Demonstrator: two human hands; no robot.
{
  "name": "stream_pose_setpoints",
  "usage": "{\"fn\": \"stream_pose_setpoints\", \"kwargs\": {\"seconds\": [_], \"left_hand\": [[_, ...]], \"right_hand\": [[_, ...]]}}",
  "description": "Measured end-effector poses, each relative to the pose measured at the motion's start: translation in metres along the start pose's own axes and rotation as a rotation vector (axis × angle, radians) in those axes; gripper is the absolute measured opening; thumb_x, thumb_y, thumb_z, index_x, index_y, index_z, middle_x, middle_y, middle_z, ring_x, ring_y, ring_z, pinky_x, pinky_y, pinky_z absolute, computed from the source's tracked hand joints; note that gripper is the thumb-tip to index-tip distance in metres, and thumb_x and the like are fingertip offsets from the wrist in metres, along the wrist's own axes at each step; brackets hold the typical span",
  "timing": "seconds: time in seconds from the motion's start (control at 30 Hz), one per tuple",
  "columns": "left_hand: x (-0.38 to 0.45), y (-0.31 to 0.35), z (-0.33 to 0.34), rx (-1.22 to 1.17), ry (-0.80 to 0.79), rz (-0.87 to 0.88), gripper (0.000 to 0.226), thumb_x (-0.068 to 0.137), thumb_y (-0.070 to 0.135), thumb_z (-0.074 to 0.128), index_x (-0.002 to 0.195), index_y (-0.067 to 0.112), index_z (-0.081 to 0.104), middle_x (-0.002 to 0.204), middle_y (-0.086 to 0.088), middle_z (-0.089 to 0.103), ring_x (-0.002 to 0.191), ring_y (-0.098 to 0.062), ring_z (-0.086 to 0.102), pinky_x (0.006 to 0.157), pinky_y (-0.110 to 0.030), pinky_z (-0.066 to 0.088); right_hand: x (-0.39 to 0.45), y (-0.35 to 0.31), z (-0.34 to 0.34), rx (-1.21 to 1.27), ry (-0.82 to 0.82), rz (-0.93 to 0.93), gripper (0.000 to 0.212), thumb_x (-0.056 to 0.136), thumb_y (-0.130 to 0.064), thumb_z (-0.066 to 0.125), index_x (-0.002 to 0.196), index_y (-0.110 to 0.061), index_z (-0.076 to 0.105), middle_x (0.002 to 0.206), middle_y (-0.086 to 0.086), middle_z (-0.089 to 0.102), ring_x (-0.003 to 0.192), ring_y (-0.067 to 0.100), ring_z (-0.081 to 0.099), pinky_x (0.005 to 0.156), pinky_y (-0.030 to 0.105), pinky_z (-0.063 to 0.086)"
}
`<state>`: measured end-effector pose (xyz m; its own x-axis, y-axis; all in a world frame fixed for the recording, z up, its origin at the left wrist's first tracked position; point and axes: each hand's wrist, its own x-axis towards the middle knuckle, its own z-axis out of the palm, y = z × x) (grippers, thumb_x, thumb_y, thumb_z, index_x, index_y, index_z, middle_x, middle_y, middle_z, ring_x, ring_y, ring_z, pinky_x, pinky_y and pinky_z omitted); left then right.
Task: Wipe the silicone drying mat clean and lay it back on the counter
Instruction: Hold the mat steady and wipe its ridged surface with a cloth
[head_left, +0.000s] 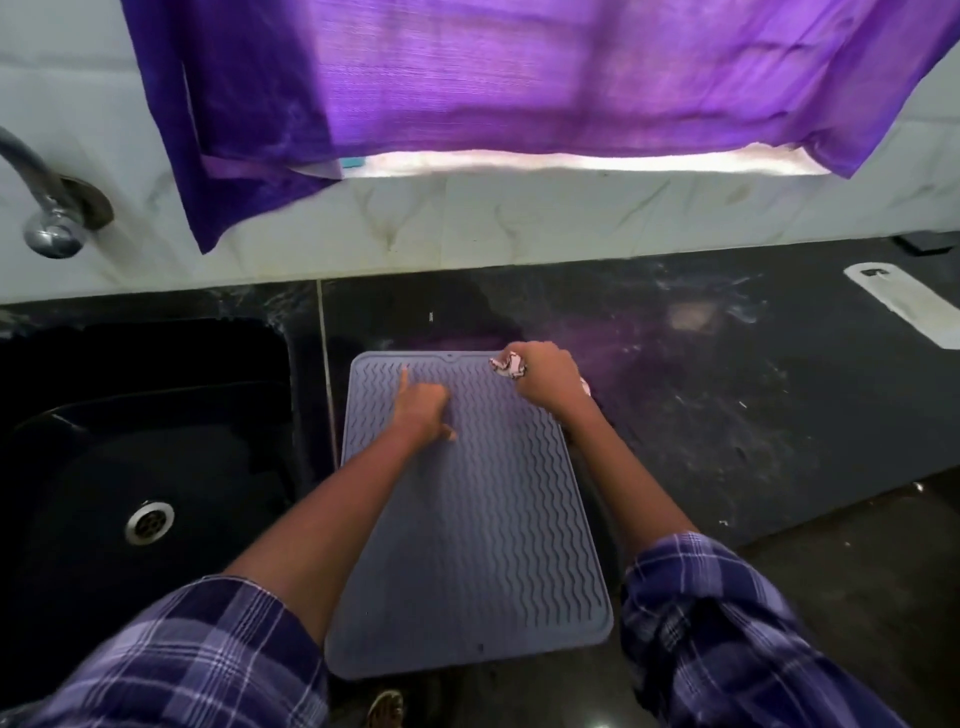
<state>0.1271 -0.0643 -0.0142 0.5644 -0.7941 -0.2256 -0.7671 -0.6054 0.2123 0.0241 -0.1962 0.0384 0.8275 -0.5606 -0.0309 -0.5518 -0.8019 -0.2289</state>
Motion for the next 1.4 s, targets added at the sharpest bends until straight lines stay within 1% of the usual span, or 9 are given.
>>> {"fn": "stream_pose_setpoints", "kwargs": {"seconds": [0.17, 0.37, 0.6, 0.77, 0.93, 1.07, 1.2, 1.33, 1.4], "left_hand": [[0.049, -0.008, 0.003, 0.226, -0.063, 0.059, 0.070, 0.074, 0.044, 0.075, 0.132, 0.015, 0.051, 0.138, -0.004, 0.051, 0.135, -0.019, 0.042, 0.121, -0.046, -0.003], [0.061, -0.027, 0.012, 0.350, -0.131, 0.118, 0.096, 0.071, 0.070, 0.061, 0.145, 0.013, 0.038, 0.152, -0.005, 0.037, 0.141, -0.017, 0.035, 0.119, -0.053, -0.008], [0.054, -0.020, -0.001, 0.311, -0.148, 0.116, 0.088, 0.072, 0.065, 0.065, 0.138, 0.009, 0.046, 0.144, -0.006, 0.047, 0.135, -0.018, 0.044, 0.120, -0.050, -0.008], [0.053, -0.016, -0.005, 0.281, -0.130, 0.099, 0.075, 0.073, 0.060, 0.068, 0.129, 0.011, 0.054, 0.129, -0.002, 0.058, 0.127, -0.017, 0.051, 0.121, -0.048, -0.008], [0.055, -0.016, -0.008, 0.289, -0.147, 0.081, 0.077, 0.069, 0.062, 0.070, 0.125, 0.011, 0.056, 0.122, -0.001, 0.062, 0.121, -0.016, 0.055, 0.119, -0.048, -0.011], [0.054, -0.017, -0.008, 0.281, -0.159, 0.092, 0.075, 0.070, 0.062, 0.070, 0.123, 0.011, 0.057, 0.124, -0.003, 0.061, 0.123, -0.018, 0.054, 0.119, -0.050, -0.010], [0.051, -0.017, -0.009, 0.268, -0.156, 0.088, 0.073, 0.070, 0.062, 0.069, 0.121, 0.010, 0.057, 0.124, -0.004, 0.060, 0.123, -0.019, 0.053, 0.119, -0.049, -0.008], [0.051, -0.016, -0.009, 0.255, -0.137, 0.078, 0.070, 0.072, 0.060, 0.069, 0.120, 0.011, 0.058, 0.122, -0.004, 0.061, 0.123, -0.019, 0.054, 0.120, -0.049, -0.008], [0.051, -0.016, -0.006, 0.277, -0.137, 0.074, 0.070, 0.072, 0.059, 0.069, 0.121, 0.011, 0.058, 0.121, -0.003, 0.063, 0.121, -0.019, 0.055, 0.120, -0.049, -0.008]], "right_hand": [[0.065, -0.013, 0.040, -0.270, -0.036, -0.142, 0.033, 0.094, -0.015, 0.048, 0.123, -0.026, 0.060, 0.124, 0.003, 0.061, 0.117, 0.026, 0.053, 0.100, 0.041, 0.035], [0.063, -0.005, 0.067, -0.231, -0.083, -0.076, 0.030, 0.097, -0.020, 0.044, 0.121, -0.018, 0.061, 0.124, 0.007, 0.061, 0.114, 0.029, 0.055, 0.095, 0.038, 0.041], [0.040, 0.000, 0.038, -0.118, -0.452, -0.018, 0.035, 0.080, -0.039, 0.070, 0.100, -0.009, 0.071, 0.105, 0.014, 0.070, 0.099, 0.031, 0.064, 0.085, 0.035, 0.050], [0.082, -0.016, 0.039, -0.124, -0.124, -0.021, 0.029, 0.090, -0.024, 0.056, 0.118, -0.019, 0.063, 0.119, 0.010, 0.063, 0.112, 0.031, 0.058, 0.094, 0.044, 0.047], [0.057, -0.018, 0.069, -0.225, -0.141, -0.061, 0.034, 0.093, -0.015, 0.046, 0.125, -0.015, 0.057, 0.127, 0.010, 0.057, 0.120, 0.029, 0.051, 0.096, 0.040, 0.042], [0.000, -0.011, 0.056, -0.069, -0.331, 0.007, 0.031, 0.092, -0.035, 0.053, 0.107, -0.014, 0.070, 0.110, 0.014, 0.069, 0.104, 0.032, 0.064, 0.092, 0.038, 0.048], [-0.014, -0.006, 0.029, -0.031, -0.615, 0.023, 0.018, 0.087, -0.015, 0.056, 0.099, -0.010, 0.069, 0.101, 0.014, 0.068, 0.097, 0.029, 0.063, 0.082, 0.034, 0.050], [0.032, -0.013, 0.019, 0.021, -0.310, 0.075, 0.028, 0.088, -0.032, 0.060, 0.109, -0.017, 0.070, 0.107, 0.009, 0.070, 0.101, 0.027, 0.064, 0.089, 0.036, 0.052], [0.036, -0.022, 0.036, -0.065, -0.217, 0.039, 0.027, 0.092, -0.027, 0.053, 0.112, -0.017, 0.068, 0.112, 0.011, 0.069, 0.106, 0.030, 0.063, 0.091, 0.038, 0.051]]}}
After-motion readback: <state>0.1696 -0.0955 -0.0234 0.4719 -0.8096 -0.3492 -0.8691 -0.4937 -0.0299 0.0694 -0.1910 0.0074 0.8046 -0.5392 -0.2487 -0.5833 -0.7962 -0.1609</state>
